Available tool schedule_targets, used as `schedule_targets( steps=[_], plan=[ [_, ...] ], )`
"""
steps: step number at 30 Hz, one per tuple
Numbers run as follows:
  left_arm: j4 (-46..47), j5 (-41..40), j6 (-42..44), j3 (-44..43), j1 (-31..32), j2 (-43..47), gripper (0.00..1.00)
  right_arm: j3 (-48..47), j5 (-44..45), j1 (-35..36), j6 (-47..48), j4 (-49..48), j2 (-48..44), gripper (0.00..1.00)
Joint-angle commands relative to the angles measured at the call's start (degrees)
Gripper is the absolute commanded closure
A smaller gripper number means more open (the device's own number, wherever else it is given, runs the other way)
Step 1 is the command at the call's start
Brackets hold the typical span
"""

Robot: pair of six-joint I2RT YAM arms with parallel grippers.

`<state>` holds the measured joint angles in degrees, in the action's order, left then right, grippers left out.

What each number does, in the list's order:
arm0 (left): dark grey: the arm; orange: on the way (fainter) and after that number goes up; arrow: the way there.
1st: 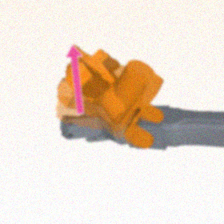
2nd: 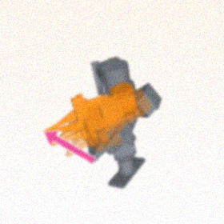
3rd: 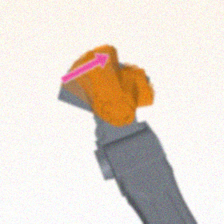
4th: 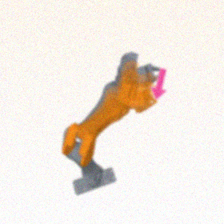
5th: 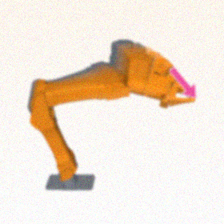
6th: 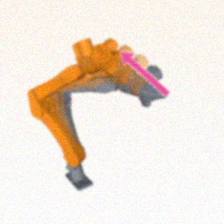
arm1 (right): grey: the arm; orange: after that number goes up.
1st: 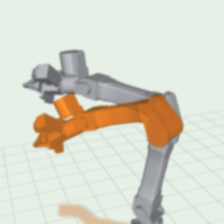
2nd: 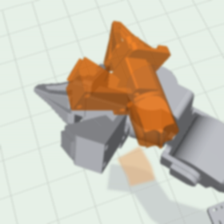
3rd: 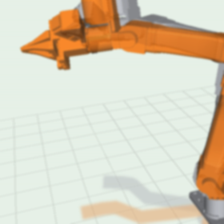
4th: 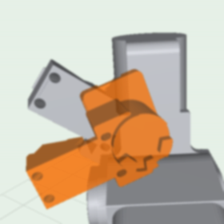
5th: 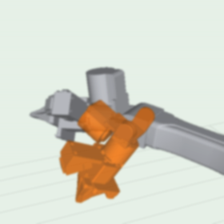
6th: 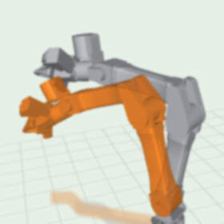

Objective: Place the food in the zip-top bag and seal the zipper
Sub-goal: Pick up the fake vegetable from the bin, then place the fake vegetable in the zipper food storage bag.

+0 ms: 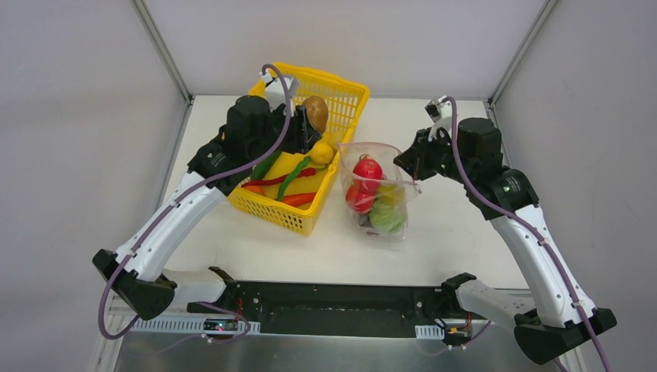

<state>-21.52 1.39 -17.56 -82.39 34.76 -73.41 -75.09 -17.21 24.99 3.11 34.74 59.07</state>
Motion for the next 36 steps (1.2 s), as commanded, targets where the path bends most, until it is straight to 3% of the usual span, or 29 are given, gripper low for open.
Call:
schedule_targets(
  steps=[1, 10, 19, 29, 36],
  plan=[
    [2.4, 6.1, 3.1, 2.3, 2.1, 6.0, 0.82, 0.4, 0.3, -0.1, -0.7, -3.4, -1.5, 0.98],
    [-2.1, 17.6, 14.0, -1.6, 10.2, 3.4, 0.82, 0.8, -0.3, 0.0, -1.1, -4.5, -1.3, 0.98],
    [-4.6, 18.4, 15.8, -8.2, 13.7, -4.2, 0.83, 1.2, -0.3, 0.0, -0.7, -4.4, -2.3, 0.98],
    [-0.8, 16.8, 15.2, -8.5, 15.5, -4.5, 0.80, 1.3, -1.1, 0.0, 0.0, -4.2, -2.6, 0.98],
    [-13.7, 14.3, 20.5, -18.7, 16.3, -11.5, 0.72, 1.7, -1.8, 0.0, -0.1, -5.0, -3.5, 0.98]
  ],
)
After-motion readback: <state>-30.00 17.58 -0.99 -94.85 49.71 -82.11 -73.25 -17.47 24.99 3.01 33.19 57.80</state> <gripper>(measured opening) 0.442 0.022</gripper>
